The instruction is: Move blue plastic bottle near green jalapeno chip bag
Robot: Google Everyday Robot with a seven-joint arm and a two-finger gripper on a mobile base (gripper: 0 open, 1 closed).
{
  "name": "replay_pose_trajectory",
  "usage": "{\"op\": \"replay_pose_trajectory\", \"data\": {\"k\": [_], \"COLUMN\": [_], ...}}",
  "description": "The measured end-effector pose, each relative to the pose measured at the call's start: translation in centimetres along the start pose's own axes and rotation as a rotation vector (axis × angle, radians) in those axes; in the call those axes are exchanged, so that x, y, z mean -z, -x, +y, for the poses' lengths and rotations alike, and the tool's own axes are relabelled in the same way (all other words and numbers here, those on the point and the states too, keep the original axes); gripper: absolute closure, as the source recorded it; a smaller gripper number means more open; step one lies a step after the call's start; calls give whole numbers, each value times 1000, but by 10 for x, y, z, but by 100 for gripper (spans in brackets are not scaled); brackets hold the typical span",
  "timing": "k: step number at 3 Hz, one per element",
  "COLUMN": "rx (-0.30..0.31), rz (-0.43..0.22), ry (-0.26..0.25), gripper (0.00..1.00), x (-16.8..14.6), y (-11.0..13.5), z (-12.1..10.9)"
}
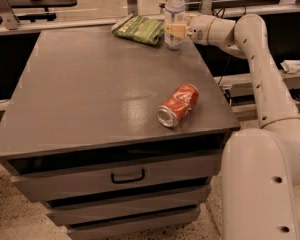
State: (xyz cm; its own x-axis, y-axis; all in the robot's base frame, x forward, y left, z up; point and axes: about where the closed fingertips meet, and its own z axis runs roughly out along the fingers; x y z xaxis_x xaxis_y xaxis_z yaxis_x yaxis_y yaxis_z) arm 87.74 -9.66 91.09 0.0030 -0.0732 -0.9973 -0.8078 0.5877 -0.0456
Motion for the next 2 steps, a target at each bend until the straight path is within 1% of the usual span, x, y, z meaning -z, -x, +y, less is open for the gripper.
{"op": "replay_pose_trajectory", "data": {"k": [1,2], "rx": [-21,-39], "rz": [-28,-36], "ry": [-18,-26], "gripper": [82,59], "x": [-3,-6], "y": [-4,-9], "z": [-5,-7]}}
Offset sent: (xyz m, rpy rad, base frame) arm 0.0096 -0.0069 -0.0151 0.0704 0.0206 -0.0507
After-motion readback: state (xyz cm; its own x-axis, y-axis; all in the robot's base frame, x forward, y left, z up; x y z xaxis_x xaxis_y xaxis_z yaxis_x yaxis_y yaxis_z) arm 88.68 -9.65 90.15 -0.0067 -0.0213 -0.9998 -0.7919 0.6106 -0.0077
